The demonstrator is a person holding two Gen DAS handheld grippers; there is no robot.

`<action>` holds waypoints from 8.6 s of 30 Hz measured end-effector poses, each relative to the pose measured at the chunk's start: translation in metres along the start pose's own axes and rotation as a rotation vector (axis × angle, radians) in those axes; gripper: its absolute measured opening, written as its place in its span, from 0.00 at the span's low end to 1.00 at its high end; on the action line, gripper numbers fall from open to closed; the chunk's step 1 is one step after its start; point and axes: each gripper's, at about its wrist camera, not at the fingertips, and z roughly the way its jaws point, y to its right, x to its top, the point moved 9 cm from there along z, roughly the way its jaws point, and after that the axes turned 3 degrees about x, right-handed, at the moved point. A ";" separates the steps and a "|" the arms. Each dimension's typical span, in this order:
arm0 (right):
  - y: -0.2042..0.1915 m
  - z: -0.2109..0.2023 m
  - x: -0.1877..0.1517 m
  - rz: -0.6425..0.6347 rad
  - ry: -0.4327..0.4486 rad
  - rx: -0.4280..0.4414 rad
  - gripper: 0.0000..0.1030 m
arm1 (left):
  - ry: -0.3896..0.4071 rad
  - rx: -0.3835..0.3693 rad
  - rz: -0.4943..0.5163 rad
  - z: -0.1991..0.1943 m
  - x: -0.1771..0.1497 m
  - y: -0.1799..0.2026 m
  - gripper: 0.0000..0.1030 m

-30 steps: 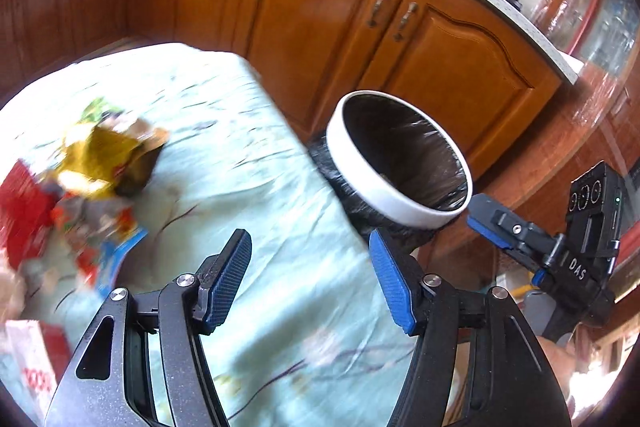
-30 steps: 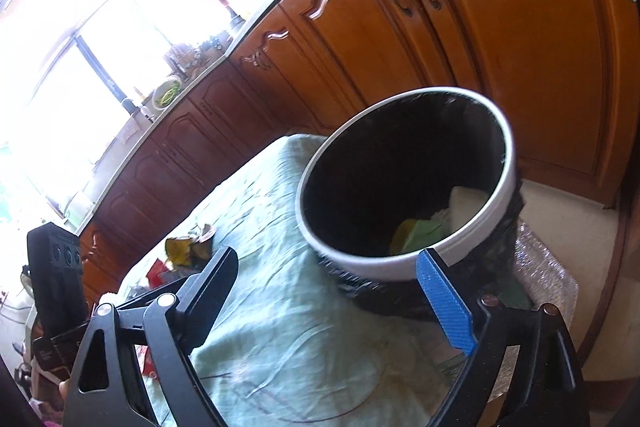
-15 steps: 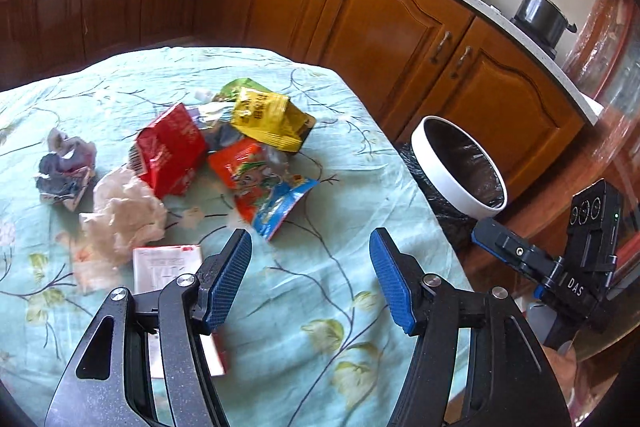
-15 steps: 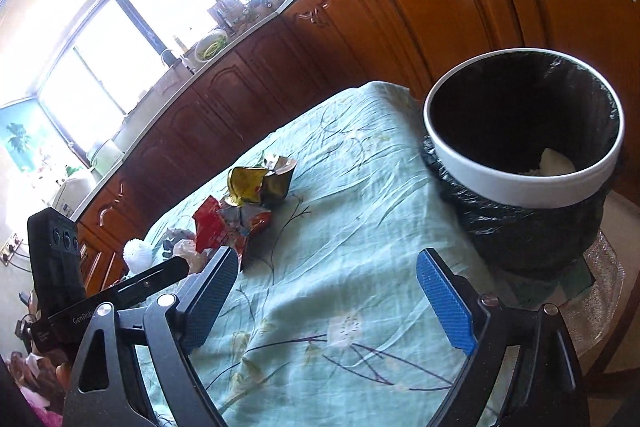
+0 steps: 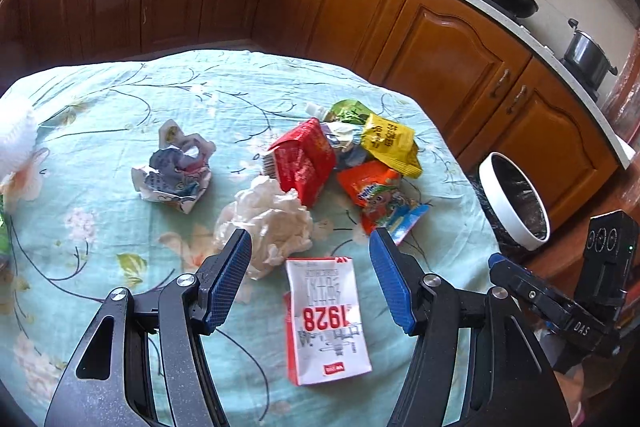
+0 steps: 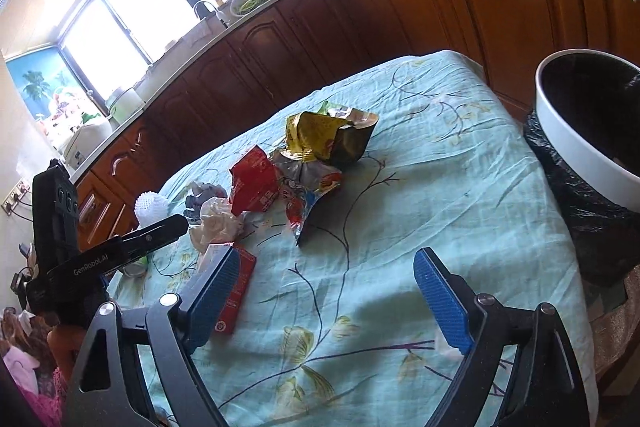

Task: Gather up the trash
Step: 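Move both tools back over the table, then grasp the crumpled tissue with the left tool while the right tool grasps the silver wrapper, then carry the tissue and wrapper over the bin and release both, then move both tools back over the table, then grasp the crumpled paper ball with the left tool while the right tool grasps the yellow wrapper, then carry the paper ball and yellow wrapper over the bin and open both tools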

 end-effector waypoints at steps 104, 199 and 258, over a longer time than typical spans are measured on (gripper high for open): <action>0.228 -0.136 0.074 0.131 0.144 -0.461 0.01 | -0.198 -0.300 0.425 0.125 0.024 0.355 0.14; -0.029 0.060 0.023 -0.079 -0.044 0.005 0.17 | -0.036 0.109 0.002 0.034 0.026 -0.076 0.22; 0.189 -0.168 0.066 0.186 0.323 -0.252 0.14 | -0.136 -0.339 0.442 0.060 0.002 0.312 0.21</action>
